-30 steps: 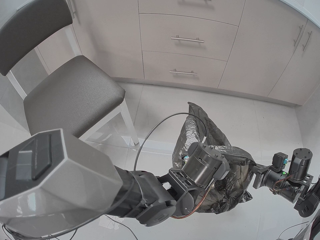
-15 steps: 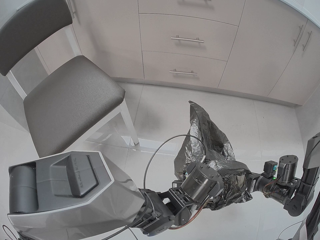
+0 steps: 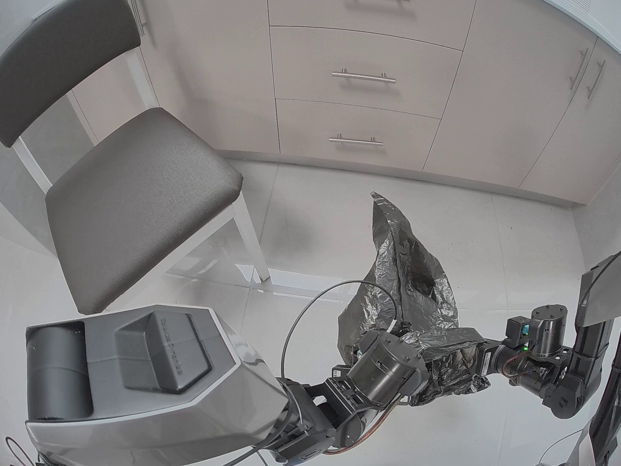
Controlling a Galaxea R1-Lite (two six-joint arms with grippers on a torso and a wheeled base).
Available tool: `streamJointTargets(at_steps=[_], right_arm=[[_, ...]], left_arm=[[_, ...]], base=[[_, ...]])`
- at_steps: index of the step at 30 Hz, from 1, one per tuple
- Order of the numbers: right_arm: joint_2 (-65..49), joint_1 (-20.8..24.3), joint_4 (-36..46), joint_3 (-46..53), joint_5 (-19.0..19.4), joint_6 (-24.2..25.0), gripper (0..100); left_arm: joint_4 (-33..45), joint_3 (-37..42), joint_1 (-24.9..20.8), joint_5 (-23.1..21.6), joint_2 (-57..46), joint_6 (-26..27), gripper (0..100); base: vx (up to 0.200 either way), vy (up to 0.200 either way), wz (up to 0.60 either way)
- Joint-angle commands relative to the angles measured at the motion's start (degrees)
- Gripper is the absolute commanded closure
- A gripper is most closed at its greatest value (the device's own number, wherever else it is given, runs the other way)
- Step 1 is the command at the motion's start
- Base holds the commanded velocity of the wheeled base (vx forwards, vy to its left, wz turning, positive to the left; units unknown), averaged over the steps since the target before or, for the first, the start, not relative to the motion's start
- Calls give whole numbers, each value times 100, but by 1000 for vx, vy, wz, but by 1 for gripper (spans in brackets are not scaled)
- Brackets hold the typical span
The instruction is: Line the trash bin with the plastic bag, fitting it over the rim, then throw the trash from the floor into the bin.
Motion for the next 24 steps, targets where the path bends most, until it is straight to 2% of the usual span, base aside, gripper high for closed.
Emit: streamJointTargets(at_steps=[1,3,4,10,18,24], right_arm=[[92,9,-100,-27,-6,-7,100],[127,9,-100,-36,-15,-7,100],[145,17,-100,-63,-24,2,0],[92,44,-100,-71,-6,11,0],[-831,308,-100,280,-6,-156,0],[-1569,404,393,131,-6,-165,0]], left_arm=[[-1,-26,2,3,75,-5,100],[-1,-35,2,3,84,-5,100],[-1,-35,2,3,84,-5,100],[-10,-43,2,3,84,-13,100],[-10,-87,2,3,75,-31,100],[-10,-87,2,3,84,-31,100]], base=[[0,0,0],[0,0,0],[0,0,0],[0,0,0],[0,0,0],[0,0,0]])
